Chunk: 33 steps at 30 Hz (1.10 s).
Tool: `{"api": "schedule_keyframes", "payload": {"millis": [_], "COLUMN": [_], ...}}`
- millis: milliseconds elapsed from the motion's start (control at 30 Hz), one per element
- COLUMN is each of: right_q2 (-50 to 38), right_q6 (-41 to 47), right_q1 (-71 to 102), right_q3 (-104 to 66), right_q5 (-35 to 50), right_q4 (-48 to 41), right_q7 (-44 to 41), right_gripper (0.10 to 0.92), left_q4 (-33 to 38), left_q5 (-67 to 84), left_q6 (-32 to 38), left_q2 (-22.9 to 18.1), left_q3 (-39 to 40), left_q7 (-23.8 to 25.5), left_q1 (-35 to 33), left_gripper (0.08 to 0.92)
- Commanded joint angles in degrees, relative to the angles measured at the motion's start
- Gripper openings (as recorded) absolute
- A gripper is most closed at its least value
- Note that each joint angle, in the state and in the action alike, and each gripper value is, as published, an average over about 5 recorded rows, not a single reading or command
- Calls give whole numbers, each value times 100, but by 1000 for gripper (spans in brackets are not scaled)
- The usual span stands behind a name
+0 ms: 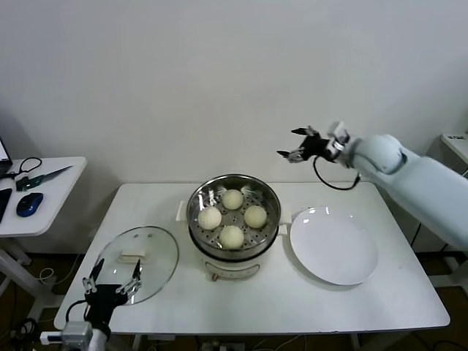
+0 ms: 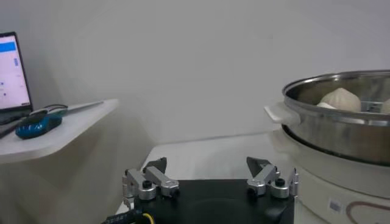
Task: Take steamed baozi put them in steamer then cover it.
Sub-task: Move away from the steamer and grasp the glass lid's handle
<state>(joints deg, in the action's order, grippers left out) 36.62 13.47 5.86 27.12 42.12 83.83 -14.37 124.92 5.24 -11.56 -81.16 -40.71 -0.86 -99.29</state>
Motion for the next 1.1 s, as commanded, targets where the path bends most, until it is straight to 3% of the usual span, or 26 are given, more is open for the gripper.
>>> {"api": "schedule_keyframes", "payload": {"millis": [33,367,600,767,900,1000,1100], "right_q2": [-31,2025,2879,3190,3299,3350,3398], "right_q6": [-1251,-2795,-3288,-3453,-3530,-3542,-3544], "right_q1": [6733,8512,8819,8846,8750,8697,8685], "right_q3": [-6419,-7293,-7077,-6789,-6665,-6619,-6574], "right_q5": [-641,-1181,-1509,-1678,-1747,-1763,-1792], "right_q4": [1245,1390,1381,1327,1201,1167,1177], "right_q7": [1242,922,881,960,1004,1018,1021], "right_gripper": [823,823,823,823,823,823,823], "left_q4": [-49,-443,-572,-778,-991,-1245,-1717], "left_q5": [-91,-200,-539,-1828,-4244,-5969,-7011], "left_q6": [50,282,408,887,1249,1221,1153], "left_q2": [28,119,156,226,334,430,487], "left_q3": [14,327,522,539,403,397,438], "left_q7": [-39,-164,-294,-315,-1067,-1904,-2406], "left_q1": [119,413,417,425,394,372,427], "left_gripper": [823,823,823,823,823,823,823]}}
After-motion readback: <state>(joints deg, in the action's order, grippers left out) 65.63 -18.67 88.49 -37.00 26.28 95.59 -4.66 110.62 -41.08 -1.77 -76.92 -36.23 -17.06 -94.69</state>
